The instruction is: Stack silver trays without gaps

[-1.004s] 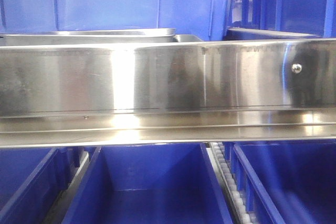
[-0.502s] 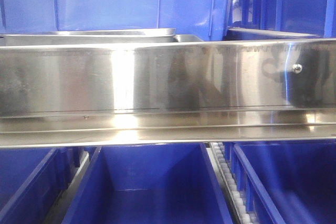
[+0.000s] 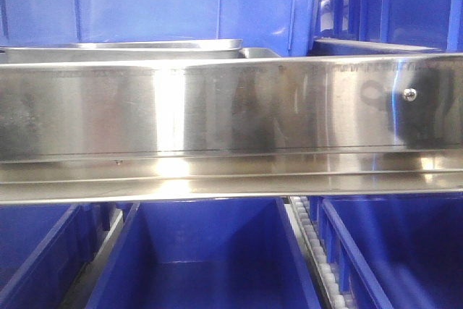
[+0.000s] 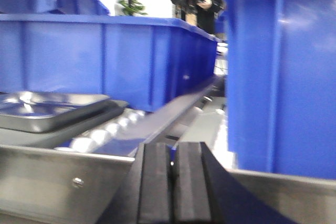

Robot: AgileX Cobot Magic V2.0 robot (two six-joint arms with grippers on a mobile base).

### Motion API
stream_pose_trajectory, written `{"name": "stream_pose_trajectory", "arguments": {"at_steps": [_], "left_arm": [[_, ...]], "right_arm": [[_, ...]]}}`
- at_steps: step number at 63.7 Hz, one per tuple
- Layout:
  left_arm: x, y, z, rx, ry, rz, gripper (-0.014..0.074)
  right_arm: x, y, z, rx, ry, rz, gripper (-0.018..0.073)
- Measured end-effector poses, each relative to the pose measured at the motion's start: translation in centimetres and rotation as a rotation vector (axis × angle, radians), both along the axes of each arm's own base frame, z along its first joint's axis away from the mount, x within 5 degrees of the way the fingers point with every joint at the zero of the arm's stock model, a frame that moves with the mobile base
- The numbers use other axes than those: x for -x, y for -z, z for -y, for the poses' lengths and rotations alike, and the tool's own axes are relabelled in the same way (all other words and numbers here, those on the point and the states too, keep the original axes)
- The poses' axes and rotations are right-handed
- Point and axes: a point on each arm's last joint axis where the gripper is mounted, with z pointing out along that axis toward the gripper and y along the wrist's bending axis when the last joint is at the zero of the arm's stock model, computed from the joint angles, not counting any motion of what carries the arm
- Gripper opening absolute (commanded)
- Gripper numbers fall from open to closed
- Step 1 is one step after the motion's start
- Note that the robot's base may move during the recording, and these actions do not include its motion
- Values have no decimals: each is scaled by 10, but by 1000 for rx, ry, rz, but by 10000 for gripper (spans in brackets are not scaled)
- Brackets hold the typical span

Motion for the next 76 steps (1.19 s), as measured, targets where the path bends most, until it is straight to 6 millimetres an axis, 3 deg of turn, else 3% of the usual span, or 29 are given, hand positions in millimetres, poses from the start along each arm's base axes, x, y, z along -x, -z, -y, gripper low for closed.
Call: {"name": "stream_pose_trajectory", "arguments": {"at_steps": [59,76], "left_arm": [[0,0,0,0,0,0,-6],[0,0,0,0,0,0,-6]], "right_arm": [[0,3,1,47,12,-25,-79],[-1,3,7,46,129,-28,-79]]}}
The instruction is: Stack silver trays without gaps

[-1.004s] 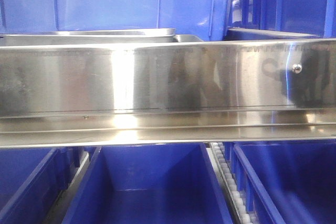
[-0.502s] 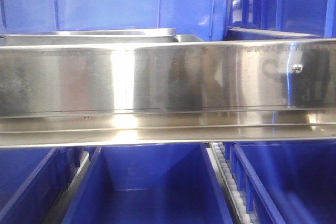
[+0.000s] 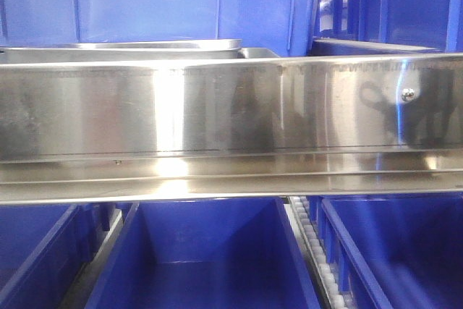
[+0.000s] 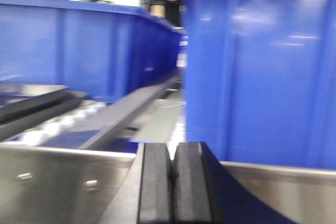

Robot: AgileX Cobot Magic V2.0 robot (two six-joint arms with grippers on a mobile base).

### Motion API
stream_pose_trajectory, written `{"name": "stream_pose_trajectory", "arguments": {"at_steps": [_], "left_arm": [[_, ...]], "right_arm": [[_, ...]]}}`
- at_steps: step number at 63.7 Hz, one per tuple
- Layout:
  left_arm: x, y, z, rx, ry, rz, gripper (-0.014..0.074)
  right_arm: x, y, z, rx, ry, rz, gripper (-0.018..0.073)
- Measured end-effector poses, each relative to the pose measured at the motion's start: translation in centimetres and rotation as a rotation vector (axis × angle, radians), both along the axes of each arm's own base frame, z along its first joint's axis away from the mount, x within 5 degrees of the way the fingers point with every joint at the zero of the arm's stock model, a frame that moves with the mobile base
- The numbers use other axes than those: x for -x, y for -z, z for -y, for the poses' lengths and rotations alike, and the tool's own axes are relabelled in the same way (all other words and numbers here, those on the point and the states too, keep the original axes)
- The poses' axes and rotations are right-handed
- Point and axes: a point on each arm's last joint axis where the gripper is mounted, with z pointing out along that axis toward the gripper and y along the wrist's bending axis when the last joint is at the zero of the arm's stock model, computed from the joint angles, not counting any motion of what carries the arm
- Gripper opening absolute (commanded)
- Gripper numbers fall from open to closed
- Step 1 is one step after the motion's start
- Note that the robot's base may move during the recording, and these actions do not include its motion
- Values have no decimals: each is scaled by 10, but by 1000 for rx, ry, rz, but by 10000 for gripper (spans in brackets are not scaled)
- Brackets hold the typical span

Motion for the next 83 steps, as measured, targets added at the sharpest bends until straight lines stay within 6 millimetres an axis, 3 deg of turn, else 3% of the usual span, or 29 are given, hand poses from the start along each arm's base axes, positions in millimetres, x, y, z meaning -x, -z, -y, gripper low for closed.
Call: {"name": "stream_pose_trajectory", "arguments": {"at_steps": [83], "left_arm": [[0,0,0,0,0,0,-6]], "right_arm": [[0,0,0,0,9,0,-79]]}}
